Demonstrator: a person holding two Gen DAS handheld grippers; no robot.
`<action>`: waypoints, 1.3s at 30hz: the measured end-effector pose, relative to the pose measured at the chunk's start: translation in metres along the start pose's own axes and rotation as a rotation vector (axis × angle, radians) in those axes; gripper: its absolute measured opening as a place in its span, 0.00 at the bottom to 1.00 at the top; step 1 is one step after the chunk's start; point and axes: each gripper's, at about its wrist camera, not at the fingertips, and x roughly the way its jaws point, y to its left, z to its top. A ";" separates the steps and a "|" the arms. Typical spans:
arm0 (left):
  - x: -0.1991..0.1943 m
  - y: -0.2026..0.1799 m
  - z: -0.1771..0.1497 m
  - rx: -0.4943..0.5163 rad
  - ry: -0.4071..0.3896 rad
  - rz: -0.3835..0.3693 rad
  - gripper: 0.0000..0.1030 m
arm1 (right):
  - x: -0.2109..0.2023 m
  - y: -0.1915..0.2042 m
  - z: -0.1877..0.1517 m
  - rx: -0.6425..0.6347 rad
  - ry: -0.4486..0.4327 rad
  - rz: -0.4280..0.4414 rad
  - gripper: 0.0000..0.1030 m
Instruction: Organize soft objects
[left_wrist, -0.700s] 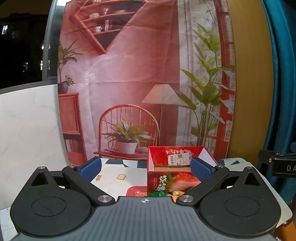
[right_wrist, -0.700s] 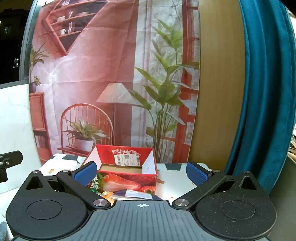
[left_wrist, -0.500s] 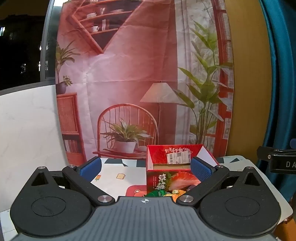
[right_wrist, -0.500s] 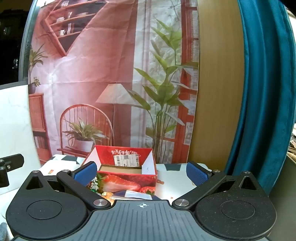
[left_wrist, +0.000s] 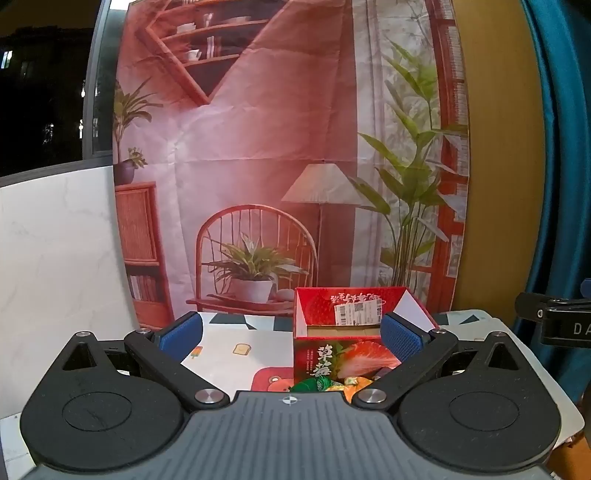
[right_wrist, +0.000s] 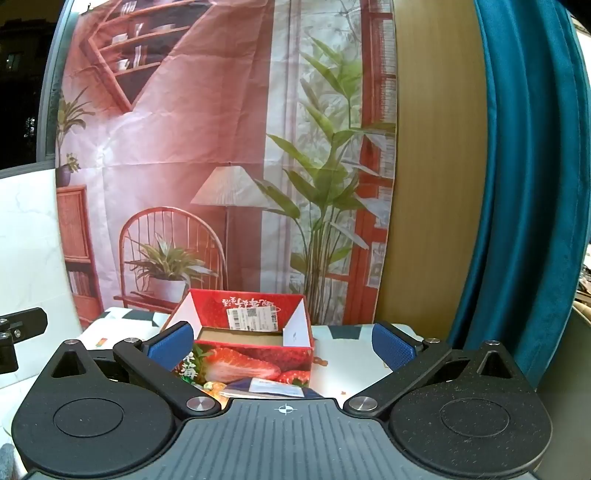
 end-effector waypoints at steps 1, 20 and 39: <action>0.000 0.000 0.000 0.000 0.001 0.000 1.00 | 0.000 0.000 0.000 0.000 0.000 0.000 1.00; 0.002 -0.002 -0.002 0.000 0.008 -0.005 1.00 | -0.013 -0.046 -0.003 -0.001 0.001 0.004 1.00; 0.001 -0.003 -0.003 0.001 0.010 -0.008 1.00 | -0.013 -0.045 -0.003 -0.001 0.001 0.003 1.00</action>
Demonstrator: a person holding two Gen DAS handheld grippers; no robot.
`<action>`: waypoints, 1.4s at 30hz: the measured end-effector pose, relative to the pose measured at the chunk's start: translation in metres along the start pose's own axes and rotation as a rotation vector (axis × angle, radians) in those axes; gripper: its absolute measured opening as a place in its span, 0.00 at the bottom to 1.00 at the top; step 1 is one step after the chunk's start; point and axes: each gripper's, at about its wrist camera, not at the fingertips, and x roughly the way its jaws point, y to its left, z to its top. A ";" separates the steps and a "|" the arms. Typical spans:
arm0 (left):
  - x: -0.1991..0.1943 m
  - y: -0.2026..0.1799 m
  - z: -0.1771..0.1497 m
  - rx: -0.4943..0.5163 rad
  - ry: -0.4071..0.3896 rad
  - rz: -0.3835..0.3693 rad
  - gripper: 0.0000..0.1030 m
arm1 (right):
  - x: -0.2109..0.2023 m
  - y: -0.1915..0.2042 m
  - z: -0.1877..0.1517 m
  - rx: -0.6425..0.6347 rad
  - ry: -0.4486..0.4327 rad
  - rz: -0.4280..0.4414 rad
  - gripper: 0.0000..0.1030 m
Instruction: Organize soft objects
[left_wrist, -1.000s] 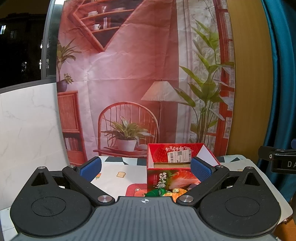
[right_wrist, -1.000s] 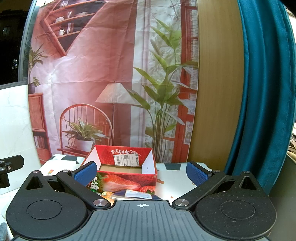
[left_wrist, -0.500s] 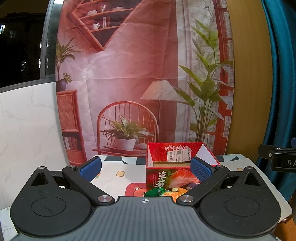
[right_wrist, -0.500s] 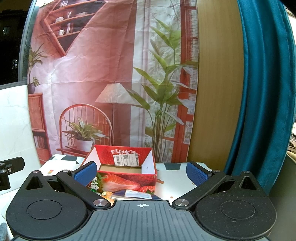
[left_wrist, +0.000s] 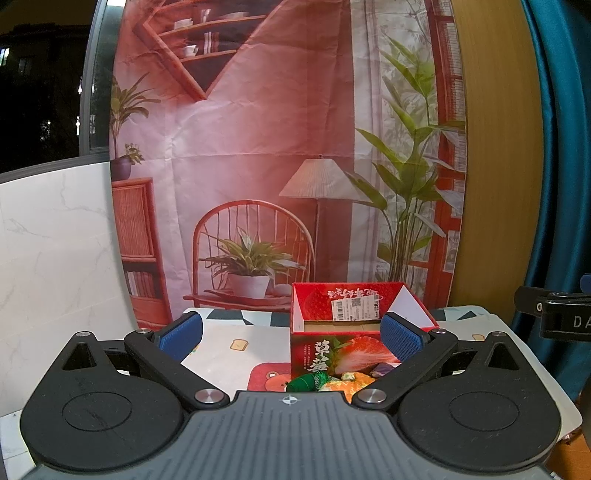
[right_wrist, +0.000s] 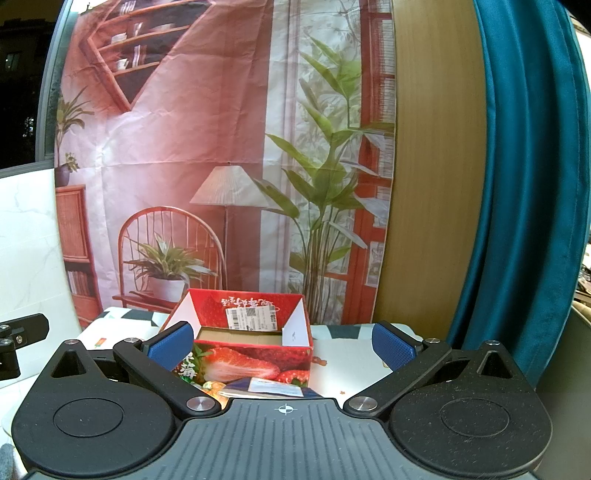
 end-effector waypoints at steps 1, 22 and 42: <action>0.000 0.000 0.000 0.000 0.000 0.000 1.00 | 0.000 0.000 0.000 0.000 0.000 0.000 1.00; -0.001 -0.001 0.001 -0.003 0.001 -0.006 1.00 | 0.000 -0.001 -0.001 0.002 -0.003 0.000 1.00; 0.018 0.003 -0.004 -0.001 -0.006 0.006 1.00 | 0.018 -0.014 -0.013 0.072 -0.032 0.066 1.00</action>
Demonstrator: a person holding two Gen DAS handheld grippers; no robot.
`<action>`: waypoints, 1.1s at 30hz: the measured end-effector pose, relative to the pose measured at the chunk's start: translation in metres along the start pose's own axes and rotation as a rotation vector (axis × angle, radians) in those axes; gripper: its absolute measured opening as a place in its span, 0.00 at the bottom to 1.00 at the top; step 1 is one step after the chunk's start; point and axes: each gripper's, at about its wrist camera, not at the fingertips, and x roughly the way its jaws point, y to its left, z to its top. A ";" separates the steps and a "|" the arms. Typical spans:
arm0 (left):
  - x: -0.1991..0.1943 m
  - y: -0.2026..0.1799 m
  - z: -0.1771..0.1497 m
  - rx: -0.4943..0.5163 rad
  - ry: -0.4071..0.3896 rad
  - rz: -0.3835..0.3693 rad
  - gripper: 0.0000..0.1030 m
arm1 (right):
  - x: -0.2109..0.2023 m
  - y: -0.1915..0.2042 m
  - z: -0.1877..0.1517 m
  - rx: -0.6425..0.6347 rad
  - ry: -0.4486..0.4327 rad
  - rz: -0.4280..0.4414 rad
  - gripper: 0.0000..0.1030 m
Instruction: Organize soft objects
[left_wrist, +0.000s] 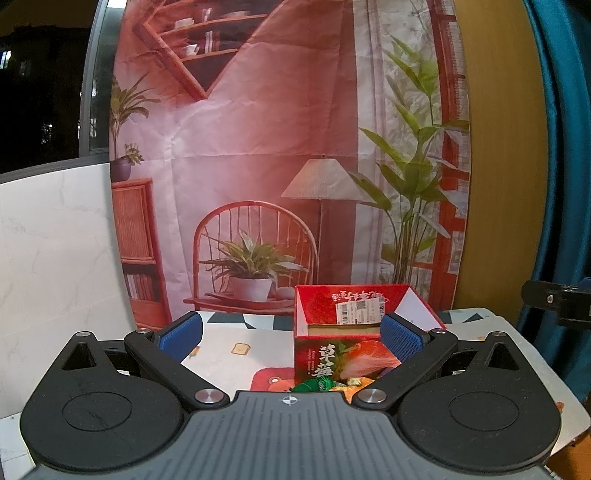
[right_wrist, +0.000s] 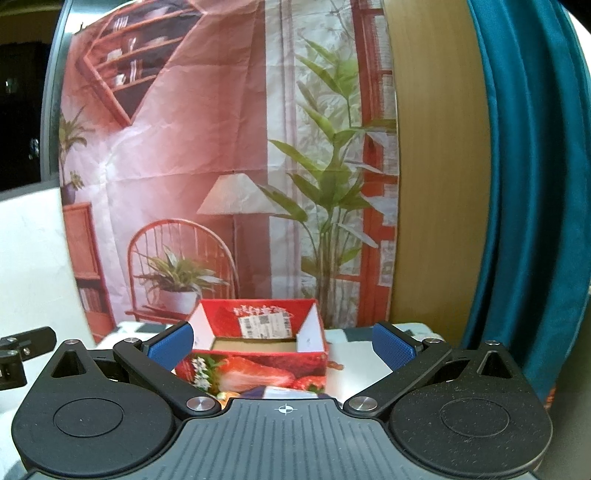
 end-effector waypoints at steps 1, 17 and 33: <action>0.004 0.001 -0.002 -0.001 0.001 0.003 1.00 | 0.004 -0.002 -0.002 0.005 -0.004 0.005 1.00; 0.106 0.028 -0.070 -0.058 0.156 0.006 1.00 | 0.103 -0.015 -0.082 0.083 0.068 0.047 1.00; 0.148 0.023 -0.134 -0.065 0.309 -0.102 0.96 | 0.141 -0.012 -0.157 0.068 0.263 0.083 0.93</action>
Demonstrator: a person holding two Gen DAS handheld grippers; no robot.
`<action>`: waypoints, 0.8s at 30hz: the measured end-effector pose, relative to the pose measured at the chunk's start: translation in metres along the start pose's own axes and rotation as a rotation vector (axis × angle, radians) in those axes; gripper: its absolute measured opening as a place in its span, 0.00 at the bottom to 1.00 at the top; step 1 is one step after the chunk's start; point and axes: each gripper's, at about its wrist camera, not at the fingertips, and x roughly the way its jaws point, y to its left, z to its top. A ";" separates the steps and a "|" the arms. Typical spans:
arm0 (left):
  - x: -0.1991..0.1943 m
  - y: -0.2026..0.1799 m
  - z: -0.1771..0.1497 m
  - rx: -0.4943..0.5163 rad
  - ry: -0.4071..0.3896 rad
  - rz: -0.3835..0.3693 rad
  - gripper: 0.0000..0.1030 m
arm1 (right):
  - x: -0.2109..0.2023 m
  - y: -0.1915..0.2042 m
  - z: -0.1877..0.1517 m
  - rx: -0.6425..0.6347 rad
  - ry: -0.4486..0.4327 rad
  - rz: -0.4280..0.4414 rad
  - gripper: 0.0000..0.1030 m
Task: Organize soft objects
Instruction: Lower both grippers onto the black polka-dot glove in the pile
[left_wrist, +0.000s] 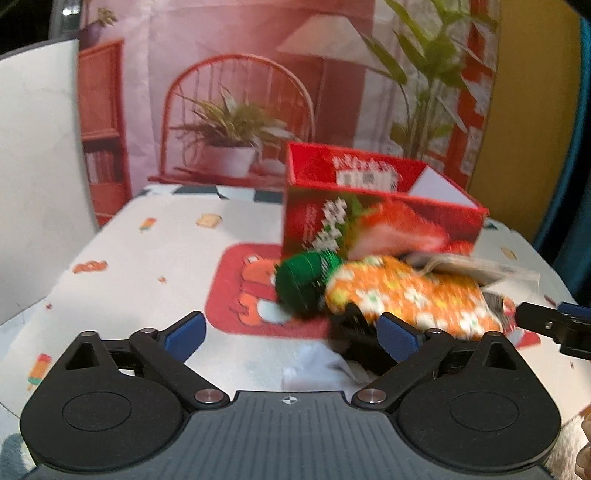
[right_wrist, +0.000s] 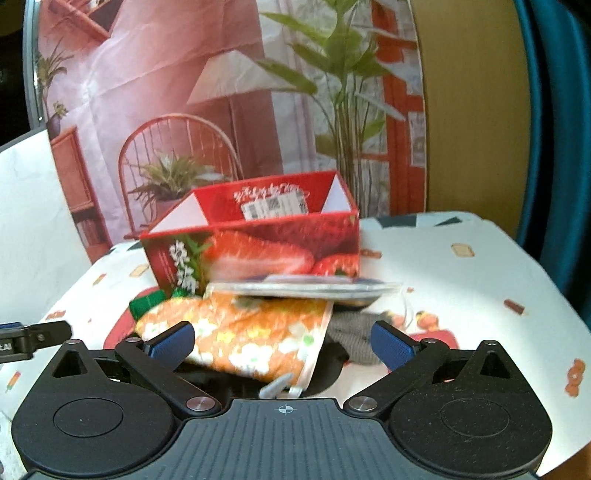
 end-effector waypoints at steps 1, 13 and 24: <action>0.003 0.000 -0.002 0.002 0.012 -0.008 0.93 | 0.002 0.001 -0.004 -0.003 0.011 0.008 0.92; 0.021 0.002 -0.016 -0.035 0.091 -0.073 0.66 | 0.008 0.014 -0.029 -0.052 0.106 0.101 0.65; 0.040 -0.006 -0.026 -0.040 0.148 -0.128 0.55 | 0.028 0.028 -0.049 -0.118 0.224 0.137 0.53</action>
